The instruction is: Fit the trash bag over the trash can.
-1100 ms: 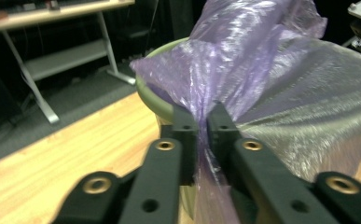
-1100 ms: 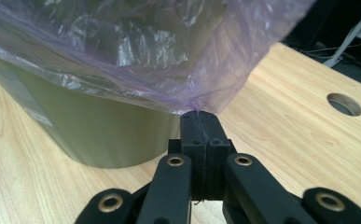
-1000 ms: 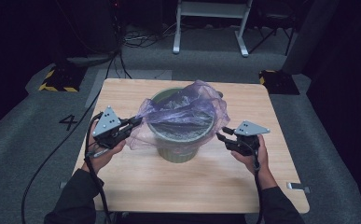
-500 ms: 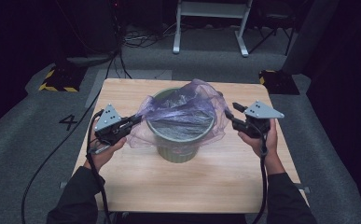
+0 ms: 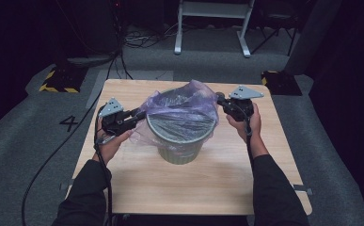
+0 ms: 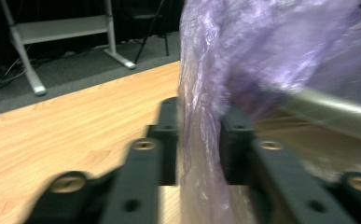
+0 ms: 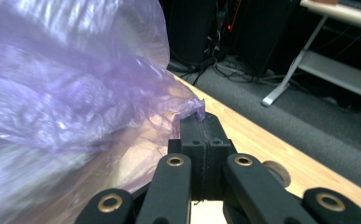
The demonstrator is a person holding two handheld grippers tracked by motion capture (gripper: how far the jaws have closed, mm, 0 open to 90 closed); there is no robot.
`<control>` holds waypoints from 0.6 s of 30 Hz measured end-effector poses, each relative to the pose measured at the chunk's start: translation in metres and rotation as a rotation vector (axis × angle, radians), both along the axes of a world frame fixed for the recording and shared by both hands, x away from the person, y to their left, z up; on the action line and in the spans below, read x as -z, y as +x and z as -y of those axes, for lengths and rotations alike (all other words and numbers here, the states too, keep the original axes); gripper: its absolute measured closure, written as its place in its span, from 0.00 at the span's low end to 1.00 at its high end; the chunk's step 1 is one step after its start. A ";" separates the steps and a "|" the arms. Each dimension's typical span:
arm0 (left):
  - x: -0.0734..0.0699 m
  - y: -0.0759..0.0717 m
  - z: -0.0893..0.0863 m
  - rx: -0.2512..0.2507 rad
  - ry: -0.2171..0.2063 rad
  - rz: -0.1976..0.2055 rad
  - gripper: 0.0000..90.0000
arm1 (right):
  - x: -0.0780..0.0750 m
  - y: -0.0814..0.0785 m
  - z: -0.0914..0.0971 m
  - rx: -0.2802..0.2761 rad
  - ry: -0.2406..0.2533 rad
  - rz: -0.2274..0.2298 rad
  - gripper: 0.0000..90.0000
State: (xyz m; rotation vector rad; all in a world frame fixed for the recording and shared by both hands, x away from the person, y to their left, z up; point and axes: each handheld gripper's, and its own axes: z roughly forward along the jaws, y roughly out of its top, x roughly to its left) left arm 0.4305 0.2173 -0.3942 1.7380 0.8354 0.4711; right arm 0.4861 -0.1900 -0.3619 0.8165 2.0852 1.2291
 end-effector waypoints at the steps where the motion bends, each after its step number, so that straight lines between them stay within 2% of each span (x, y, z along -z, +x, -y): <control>1: 0.001 0.001 0.000 -0.008 0.004 0.001 0.62 | 0.002 0.003 -0.001 -0.002 0.003 -0.009 1.00; 2: 0.001 0.001 -0.001 -0.009 0.005 0.001 0.56 | 0.003 0.006 -0.002 -0.003 0.006 -0.020 1.00; 4: 0.002 0.003 -0.003 -0.004 0.011 0.004 0.54 | 0.007 0.012 -0.004 -0.002 0.016 -0.040 1.00; 5: 0.003 0.003 -0.004 0.006 0.013 0.004 0.56 | 0.008 0.013 -0.005 -0.001 0.018 -0.050 1.00; 8: 0.005 0.004 -0.005 0.045 0.043 0.019 0.79 | 0.015 0.022 -0.008 0.001 0.001 -0.088 1.00; 9: 0.007 0.006 -0.004 0.057 0.053 0.020 0.87 | 0.018 0.025 -0.010 -0.015 -0.013 -0.119 1.00; 10: 0.008 0.007 -0.003 0.064 0.054 0.014 0.90 | 0.022 0.029 -0.012 -0.042 -0.039 -0.155 1.00; 11: 0.009 0.007 -0.002 0.066 0.056 0.012 0.95 | 0.025 0.030 -0.014 -0.049 -0.044 -0.163 1.00; 14: 0.013 0.010 0.002 0.079 0.062 -0.001 0.97 | 0.034 0.032 -0.017 -0.078 -0.034 -0.194 1.00; 16: 0.015 0.012 0.004 0.078 0.051 -0.012 0.98 | 0.037 0.032 -0.015 -0.085 -0.017 -0.206 1.00; 18: 0.016 0.014 0.007 0.061 0.056 -0.012 0.97 | 0.039 0.033 -0.013 -0.096 0.003 -0.219 1.00</control>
